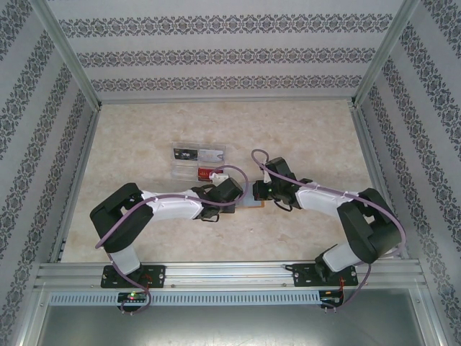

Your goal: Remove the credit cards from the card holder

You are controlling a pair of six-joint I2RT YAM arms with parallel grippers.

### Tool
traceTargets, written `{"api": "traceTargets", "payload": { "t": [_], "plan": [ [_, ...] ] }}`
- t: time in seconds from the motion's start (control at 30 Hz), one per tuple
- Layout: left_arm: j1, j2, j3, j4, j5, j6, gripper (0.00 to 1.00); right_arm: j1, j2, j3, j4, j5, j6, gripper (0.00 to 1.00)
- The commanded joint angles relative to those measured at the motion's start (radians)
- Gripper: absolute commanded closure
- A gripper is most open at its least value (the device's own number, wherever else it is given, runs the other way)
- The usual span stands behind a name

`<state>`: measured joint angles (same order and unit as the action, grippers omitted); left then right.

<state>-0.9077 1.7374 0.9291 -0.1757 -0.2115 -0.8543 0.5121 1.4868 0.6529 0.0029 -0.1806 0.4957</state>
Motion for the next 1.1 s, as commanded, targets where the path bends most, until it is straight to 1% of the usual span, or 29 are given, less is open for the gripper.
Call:
{"api": "traceTargets", "payload": {
  "t": [0.0,0.1,0.23,0.33,0.47,0.53,0.67,0.8,1.07],
  "plan": [
    [0.01,0.013,-0.004,-0.005,0.006,-0.017,0.85,-0.013,-0.054,-0.031,-0.021,0.086,0.013,0.95],
    [0.01,0.011,-0.007,-0.003,0.011,-0.018,0.85,-0.02,-0.047,-0.037,-0.025,0.069,0.014,0.93],
    [0.01,0.004,-0.01,0.001,0.016,-0.022,0.83,-0.021,-0.009,-0.033,-0.032,0.051,0.022,0.94],
    [0.015,-0.005,-0.013,0.005,0.022,-0.024,0.77,-0.021,0.007,-0.032,-0.034,0.043,0.023,0.94],
    [0.022,-0.009,-0.014,0.011,0.036,-0.024,0.62,-0.021,0.022,-0.028,-0.05,0.048,0.025,0.94],
    [0.025,-0.006,-0.019,0.018,0.045,-0.026,0.58,-0.021,0.023,-0.036,-0.044,0.047,0.028,0.93],
    [0.029,0.001,-0.028,0.053,0.073,-0.031,0.57,-0.022,0.037,-0.032,-0.043,0.041,0.025,0.93],
    [0.029,-0.004,-0.038,0.081,0.093,-0.028,0.6,-0.021,0.058,-0.024,-0.038,0.021,0.023,0.92],
    [0.029,-0.037,-0.062,0.142,0.124,-0.009,0.61,-0.021,0.07,-0.019,-0.038,0.013,0.023,0.91]
  ]
}}
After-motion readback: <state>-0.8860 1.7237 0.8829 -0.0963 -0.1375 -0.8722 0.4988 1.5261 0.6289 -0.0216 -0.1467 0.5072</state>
